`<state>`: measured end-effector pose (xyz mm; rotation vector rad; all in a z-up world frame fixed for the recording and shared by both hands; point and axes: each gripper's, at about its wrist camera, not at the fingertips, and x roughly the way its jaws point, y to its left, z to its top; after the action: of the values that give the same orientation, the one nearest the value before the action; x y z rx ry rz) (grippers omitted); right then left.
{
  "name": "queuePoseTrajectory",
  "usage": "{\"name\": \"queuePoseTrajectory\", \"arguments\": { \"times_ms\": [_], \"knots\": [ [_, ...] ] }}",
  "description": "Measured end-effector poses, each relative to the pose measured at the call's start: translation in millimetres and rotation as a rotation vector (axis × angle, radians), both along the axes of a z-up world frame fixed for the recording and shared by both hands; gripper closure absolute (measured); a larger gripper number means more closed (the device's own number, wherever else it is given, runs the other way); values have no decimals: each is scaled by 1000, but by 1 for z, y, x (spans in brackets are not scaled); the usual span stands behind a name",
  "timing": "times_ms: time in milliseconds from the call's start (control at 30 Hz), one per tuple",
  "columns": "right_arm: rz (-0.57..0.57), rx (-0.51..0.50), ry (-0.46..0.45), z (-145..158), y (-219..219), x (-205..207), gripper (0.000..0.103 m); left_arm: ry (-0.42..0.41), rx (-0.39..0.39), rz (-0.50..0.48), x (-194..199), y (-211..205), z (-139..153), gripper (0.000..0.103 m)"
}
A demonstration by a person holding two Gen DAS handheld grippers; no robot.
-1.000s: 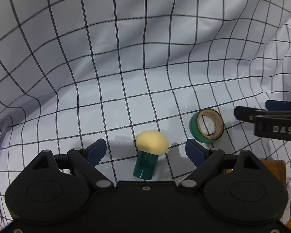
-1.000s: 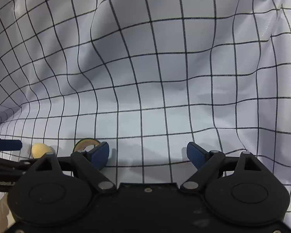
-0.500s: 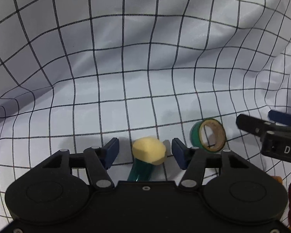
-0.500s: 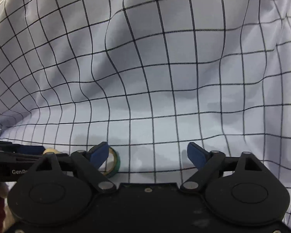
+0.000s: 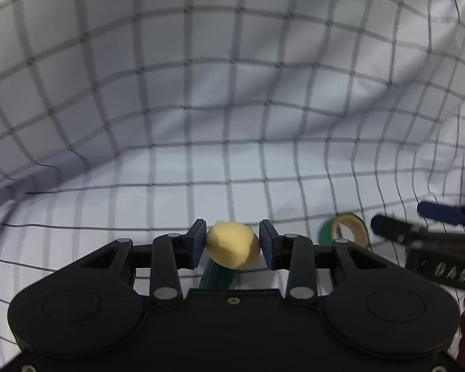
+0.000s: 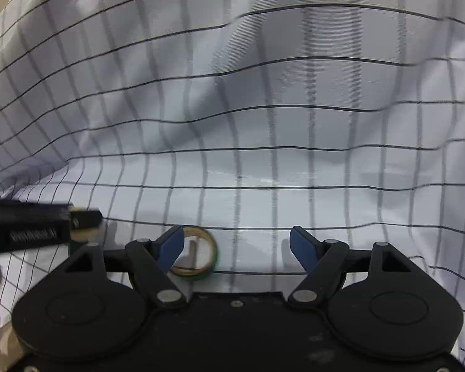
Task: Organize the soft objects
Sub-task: 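Close the left tool on the sponge stamp while the right tool grasps the green tape roll, then lift both held objects and carry them toward the basket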
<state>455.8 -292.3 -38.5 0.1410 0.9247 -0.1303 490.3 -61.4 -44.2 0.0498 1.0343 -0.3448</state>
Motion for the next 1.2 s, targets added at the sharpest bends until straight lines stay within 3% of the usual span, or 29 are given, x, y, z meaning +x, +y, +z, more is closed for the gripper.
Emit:
{"name": "queuePoseTrajectory", "arguments": {
  "times_ms": [367,533,667,900,1000,1200],
  "knots": [
    [70,-34,68,-21,38,24,28,-16,-26,94,-6,43,14,65],
    [92,-52,91,-36,42,30,47,-8,-44,91,-8,50,16,65],
    [96,-51,107,-44,44,33,54,3,-49,85,-13,51,17,65],
    [101,-38,106,-44,41,31,55,68,-40,53,-15,44,-3,59],
    [101,-42,105,-39,39,29,55,83,13,59,-20,40,-7,54],
    [99,-47,103,-41,41,30,55,96,-8,52,-17,42,-13,52]
  ]
}}
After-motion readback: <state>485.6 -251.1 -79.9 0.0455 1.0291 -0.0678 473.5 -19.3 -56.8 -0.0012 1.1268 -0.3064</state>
